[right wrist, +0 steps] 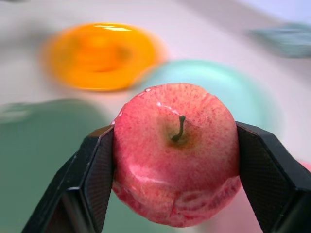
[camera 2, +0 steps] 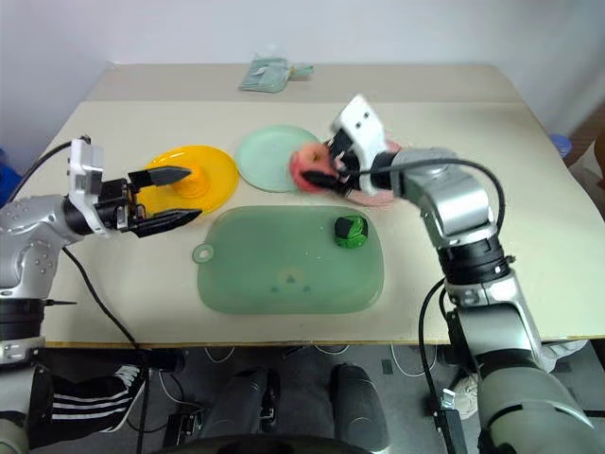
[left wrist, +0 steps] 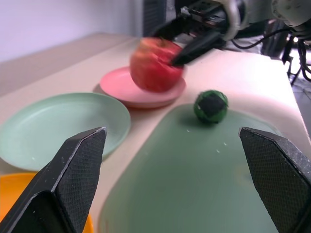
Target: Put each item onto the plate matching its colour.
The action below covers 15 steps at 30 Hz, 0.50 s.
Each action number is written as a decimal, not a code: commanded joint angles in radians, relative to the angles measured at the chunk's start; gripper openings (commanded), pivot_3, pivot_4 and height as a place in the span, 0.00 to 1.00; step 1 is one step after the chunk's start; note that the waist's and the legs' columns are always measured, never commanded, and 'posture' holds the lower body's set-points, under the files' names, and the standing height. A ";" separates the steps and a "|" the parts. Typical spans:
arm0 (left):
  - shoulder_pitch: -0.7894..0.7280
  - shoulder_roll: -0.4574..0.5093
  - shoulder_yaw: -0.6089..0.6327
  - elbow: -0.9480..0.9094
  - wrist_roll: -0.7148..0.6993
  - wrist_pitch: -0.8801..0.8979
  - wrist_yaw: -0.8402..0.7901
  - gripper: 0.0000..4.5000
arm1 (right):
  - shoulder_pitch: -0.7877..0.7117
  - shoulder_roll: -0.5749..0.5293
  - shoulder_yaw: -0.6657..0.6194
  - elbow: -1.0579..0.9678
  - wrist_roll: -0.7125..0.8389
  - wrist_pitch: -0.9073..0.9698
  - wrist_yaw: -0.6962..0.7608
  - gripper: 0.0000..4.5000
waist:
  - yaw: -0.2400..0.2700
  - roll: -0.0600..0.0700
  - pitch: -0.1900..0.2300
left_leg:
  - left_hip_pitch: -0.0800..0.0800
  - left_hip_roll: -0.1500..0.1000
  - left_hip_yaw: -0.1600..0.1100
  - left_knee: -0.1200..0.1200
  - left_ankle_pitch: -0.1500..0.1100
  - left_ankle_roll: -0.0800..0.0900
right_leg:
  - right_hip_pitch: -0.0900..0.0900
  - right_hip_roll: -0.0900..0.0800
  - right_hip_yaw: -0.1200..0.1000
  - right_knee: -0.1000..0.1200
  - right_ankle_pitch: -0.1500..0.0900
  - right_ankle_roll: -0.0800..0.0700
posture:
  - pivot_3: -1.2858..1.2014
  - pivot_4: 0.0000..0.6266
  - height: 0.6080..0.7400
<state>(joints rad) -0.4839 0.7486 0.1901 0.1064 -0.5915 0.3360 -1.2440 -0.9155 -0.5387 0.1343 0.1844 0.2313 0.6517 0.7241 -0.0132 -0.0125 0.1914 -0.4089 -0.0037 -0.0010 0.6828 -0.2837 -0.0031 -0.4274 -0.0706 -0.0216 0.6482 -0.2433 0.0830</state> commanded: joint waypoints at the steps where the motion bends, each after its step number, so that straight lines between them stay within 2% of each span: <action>1: -0.021 -0.002 0.012 0.002 0.011 -0.001 0.034 1.00 | -0.044 -0.017 -0.022 0.158 -0.098 -0.119 -0.080 0.68 | 0.000 0.000 0.000 | 0.000 0.000 0.000 0.000 0.000 0.000 | 0.000 0.000 0.000 0.000 0.000 0.000 | 0.52 0.24 0.97; 5: -0.045 -0.006 0.007 0.033 0.035 -0.006 0.073 1.00 | -0.069 -0.003 -0.016 0.307 -0.179 -0.228 -0.157 0.68 | -0.001 0.000 0.000 | 0.000 0.000 0.001 0.000 0.000 0.000 | -0.001 0.000 0.000 0.000 0.000 0.000 | 0.52 0.24 0.97; 9: -0.037 -0.006 0.007 0.028 0.036 -0.012 0.073 1.00 | -0.061 0.018 -0.025 0.350 -0.178 -0.281 -0.127 0.68 | -0.007 0.000 0.000 | 0.000 0.000 0.002 0.000 0.000 0.000 | -0.001 0.001 0.001 0.000 0.000 0.000 | 0.52 0.24 0.97; 11: -0.033 -0.008 0.011 0.026 0.038 -0.020 0.073 1.00 | -0.064 0.028 -0.041 0.369 -0.160 -0.269 -0.105 0.90 | -0.008 0.000 0.000 | 0.000 0.001 0.002 -0.001 0.000 0.000 | -0.002 0.001 0.002 0.000 0.000 0.000 | 0.52 0.24 0.97; 12: -0.032 -0.008 0.013 0.025 0.035 -0.016 0.074 1.00 | -0.065 0.027 -0.040 0.375 -0.170 -0.276 -0.111 0.97 | -0.007 0.000 0.000 | 0.000 0.001 0.002 -0.001 0.000 0.000 | -0.002 0.002 0.003 0.000 0.000 0.000 | 0.52 0.24 0.97; 15: -0.026 -0.005 0.012 0.016 0.033 -0.009 0.071 1.00 | -0.078 0.025 -0.054 0.376 -0.184 -0.301 -0.134 0.99 | -0.004 0.000 0.000 | 0.000 0.002 0.002 -0.001 0.000 0.000 | -0.002 0.003 0.004 0.001 0.000 0.000 | 0.52 0.24 0.97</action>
<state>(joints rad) -0.5102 0.7362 0.1809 0.1489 -0.5537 0.3350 -1.1738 -0.9433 -0.5043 0.1192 0.5783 0.0516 0.3913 0.6075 -0.0174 -0.0122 0.1916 -0.4091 -0.0019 0.0012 0.6823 -0.2836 -0.0032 -0.4291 -0.0675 -0.0176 0.6491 -0.2433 0.0829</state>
